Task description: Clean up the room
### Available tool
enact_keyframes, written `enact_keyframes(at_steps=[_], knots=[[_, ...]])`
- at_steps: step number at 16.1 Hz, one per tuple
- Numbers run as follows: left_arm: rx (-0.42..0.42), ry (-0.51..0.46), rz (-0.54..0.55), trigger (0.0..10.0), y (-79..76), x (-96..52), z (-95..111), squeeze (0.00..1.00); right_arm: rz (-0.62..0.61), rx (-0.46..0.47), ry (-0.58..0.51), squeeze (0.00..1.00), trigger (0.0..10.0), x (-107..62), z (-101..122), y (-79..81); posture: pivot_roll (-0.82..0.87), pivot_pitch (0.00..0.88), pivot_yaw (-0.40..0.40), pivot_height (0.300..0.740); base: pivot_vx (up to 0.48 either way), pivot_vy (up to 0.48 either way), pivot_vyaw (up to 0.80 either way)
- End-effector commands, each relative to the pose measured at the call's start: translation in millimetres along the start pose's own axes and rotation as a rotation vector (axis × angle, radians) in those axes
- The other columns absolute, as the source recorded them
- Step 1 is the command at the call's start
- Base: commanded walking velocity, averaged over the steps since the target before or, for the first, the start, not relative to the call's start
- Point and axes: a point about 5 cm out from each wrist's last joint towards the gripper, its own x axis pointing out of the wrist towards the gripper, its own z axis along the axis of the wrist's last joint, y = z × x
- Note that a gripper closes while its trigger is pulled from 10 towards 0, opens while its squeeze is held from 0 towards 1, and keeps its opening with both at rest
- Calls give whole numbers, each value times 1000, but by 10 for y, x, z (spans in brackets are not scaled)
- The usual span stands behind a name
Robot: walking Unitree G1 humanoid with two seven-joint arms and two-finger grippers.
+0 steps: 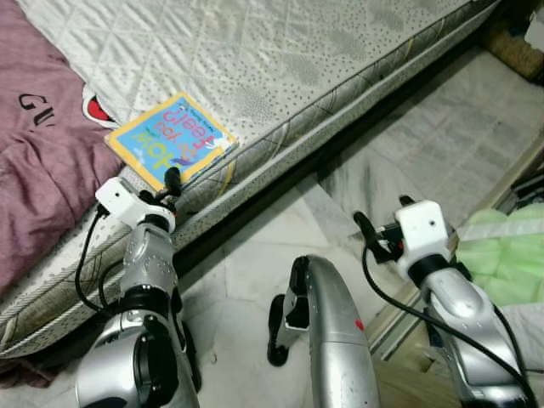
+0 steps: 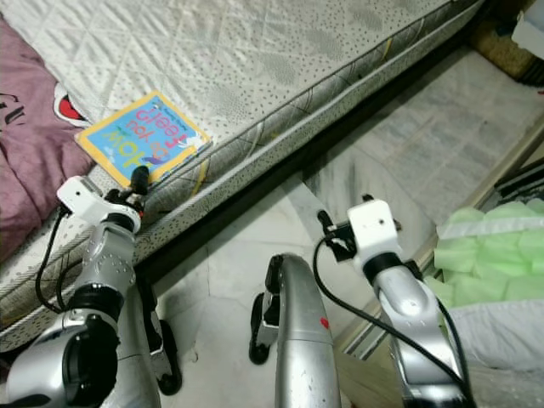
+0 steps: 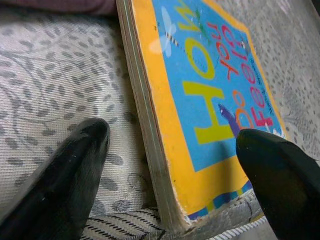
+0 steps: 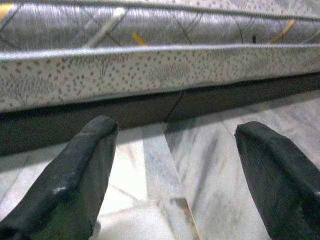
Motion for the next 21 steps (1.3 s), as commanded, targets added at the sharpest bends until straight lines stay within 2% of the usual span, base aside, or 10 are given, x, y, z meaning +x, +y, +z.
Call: enact_keyframes(at_steps=[1,7,8,9,10,11,12,13,14,21], knots=[[-34,71,6,10000,44,-52,-171,0,-10,-5,23,0,10000,-98,-16,-57,-282,429,-128,568,0,0,0],[-150,122,-103,10000,-83,-5,-233,0,-28,-40,74,0,10000,-330,19,-188,-350,487,-161,568,0,0,0],[-175,136,-162,39,-175,26,-222,0,-24,-42,82,0,10000,-348,24,-185,-350,492,-164,568,0,0,0],[-174,159,-211,627,-258,52,-220,0,-22,-41,87,0,10000,-343,26,-174,-351,495,-166,568,0,0,0],[-171,173,-234,3804,-296,67,-214,0,-19,-39,89,0,10000,-332,41,-163,-351,494,-166,568,0,0,0],[-162,183,-244,5176,-314,72,-218,0,-18,-39,90,0,10000,-330,46,-161,-351,493,-166,568,0,0,0],[-155,188,-241,5176,-320,75,-221,0,-18,-40,90,0,10000,-328,47,-162,-350,492,-166,568,0,0,0],[-160,195,-245,1451,-326,71,-235,0,-18,-40,90,0,10000,-329,42,-163,-348,490,-164,568,0,0,0],[-170,218,-260,0,-341,52,-286,0,-18,-41,96,0,10000,-334,30,-163,-345,483,-161,568,0,0,0],[-239,215,-297,0,-286,38,-266,0,-19,-33,85,0,10000,-223,29,-126,-306,449,-145,568,0,0,0]])
